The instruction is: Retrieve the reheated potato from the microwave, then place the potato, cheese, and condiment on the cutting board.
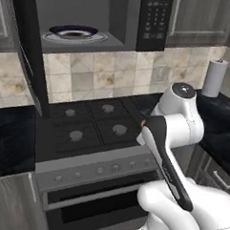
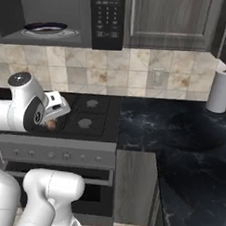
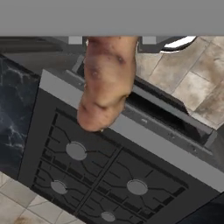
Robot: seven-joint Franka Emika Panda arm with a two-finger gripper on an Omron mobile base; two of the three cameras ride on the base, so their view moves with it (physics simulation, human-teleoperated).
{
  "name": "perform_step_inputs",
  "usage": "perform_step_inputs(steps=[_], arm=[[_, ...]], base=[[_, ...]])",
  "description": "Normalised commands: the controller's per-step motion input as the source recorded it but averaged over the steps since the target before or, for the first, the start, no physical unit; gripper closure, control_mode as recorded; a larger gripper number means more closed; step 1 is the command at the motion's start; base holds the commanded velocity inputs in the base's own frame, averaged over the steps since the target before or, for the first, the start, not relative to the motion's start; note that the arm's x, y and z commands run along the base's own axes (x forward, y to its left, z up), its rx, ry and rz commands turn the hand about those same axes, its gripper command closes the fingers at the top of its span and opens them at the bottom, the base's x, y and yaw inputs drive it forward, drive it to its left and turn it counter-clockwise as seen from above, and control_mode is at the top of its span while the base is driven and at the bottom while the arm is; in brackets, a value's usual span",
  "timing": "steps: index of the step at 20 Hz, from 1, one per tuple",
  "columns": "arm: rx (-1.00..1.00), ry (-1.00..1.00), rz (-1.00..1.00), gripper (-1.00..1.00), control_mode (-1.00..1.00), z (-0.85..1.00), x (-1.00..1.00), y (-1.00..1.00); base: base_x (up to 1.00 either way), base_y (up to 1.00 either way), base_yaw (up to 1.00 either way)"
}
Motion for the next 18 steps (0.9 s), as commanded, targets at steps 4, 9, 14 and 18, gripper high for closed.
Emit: perform_step_inputs(steps=[4,9,14,18], arm=[[0.00,0.00,0.00,1.00,1.00,0.00,0.00,0.00],[0.00,0.00,0.00,1.00,1.00,0.00,0.00,0.00],[0.00,0.00,0.00,1.00,1.00,0.00,0.00,0.00],[0.00,0.00,0.00,1.00,1.00,0.00,0.00,0.00]], base=[[-0.13,0.00,-0.66],[-0.11,0.00,-0.68],[-0.14,0.00,-0.72],[-0.05,0.00,-0.77]])
